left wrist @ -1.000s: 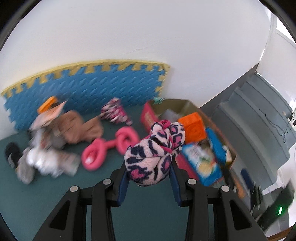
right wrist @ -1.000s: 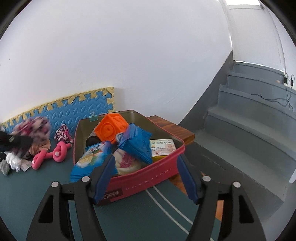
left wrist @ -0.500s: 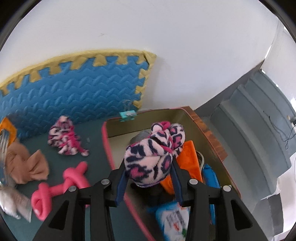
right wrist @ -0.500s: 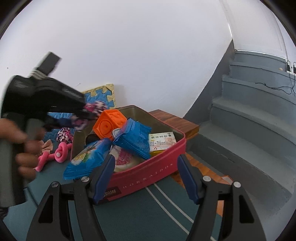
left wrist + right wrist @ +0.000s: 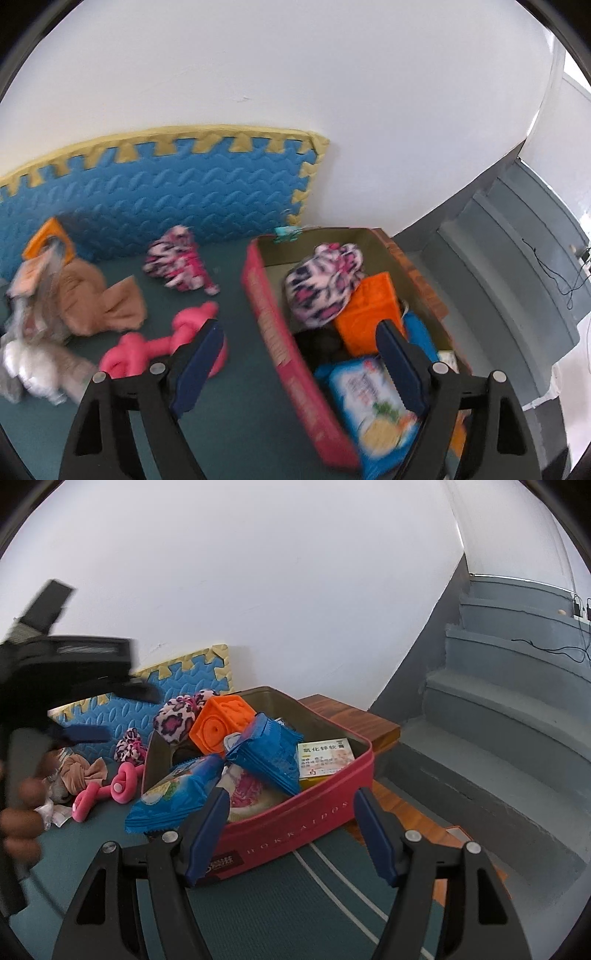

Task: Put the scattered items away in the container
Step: 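Lower the pink leopard-print sock into the tin and open the left tool, then grasp the dark navy knit sock with the left tool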

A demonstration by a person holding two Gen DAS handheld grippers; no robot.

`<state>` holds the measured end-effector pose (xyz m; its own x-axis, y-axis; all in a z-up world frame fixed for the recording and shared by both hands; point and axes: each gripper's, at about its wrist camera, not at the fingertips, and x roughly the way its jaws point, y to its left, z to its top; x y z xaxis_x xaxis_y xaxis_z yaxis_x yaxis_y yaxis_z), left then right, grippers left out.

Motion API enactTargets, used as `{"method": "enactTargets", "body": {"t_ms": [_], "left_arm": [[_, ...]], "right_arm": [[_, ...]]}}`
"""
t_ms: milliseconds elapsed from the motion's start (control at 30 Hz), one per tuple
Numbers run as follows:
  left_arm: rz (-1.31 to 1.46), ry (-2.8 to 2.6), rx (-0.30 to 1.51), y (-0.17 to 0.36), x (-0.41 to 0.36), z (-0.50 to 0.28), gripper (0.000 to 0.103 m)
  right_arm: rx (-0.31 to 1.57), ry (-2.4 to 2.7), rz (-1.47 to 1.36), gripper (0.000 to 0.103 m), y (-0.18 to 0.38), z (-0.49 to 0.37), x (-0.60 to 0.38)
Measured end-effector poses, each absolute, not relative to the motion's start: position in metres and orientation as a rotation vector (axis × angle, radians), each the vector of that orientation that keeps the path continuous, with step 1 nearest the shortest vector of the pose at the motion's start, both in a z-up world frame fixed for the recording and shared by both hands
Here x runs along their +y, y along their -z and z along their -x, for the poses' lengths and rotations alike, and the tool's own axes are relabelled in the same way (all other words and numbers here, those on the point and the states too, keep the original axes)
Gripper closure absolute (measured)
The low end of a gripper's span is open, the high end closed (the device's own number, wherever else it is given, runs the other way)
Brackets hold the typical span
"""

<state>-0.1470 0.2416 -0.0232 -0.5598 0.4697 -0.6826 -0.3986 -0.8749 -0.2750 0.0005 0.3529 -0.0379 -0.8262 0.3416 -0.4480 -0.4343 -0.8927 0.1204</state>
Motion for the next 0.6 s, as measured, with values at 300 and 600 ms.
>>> {"method": "enactTargets", "body": {"t_ms": [300, 600], "left_arm": [[1.088, -2.669, -0.089, 0.026, 0.134, 0.127, 0.017], [1.2, -2.827, -0.249, 0.051, 0.032, 0.128, 0.017]], "right_arm": [[0.273, -2.624, 0.581, 0.03, 0.037, 0.001, 0.35], [0.238, -2.597, 0.577, 0.029, 0.036, 0.001, 0.347]]}}
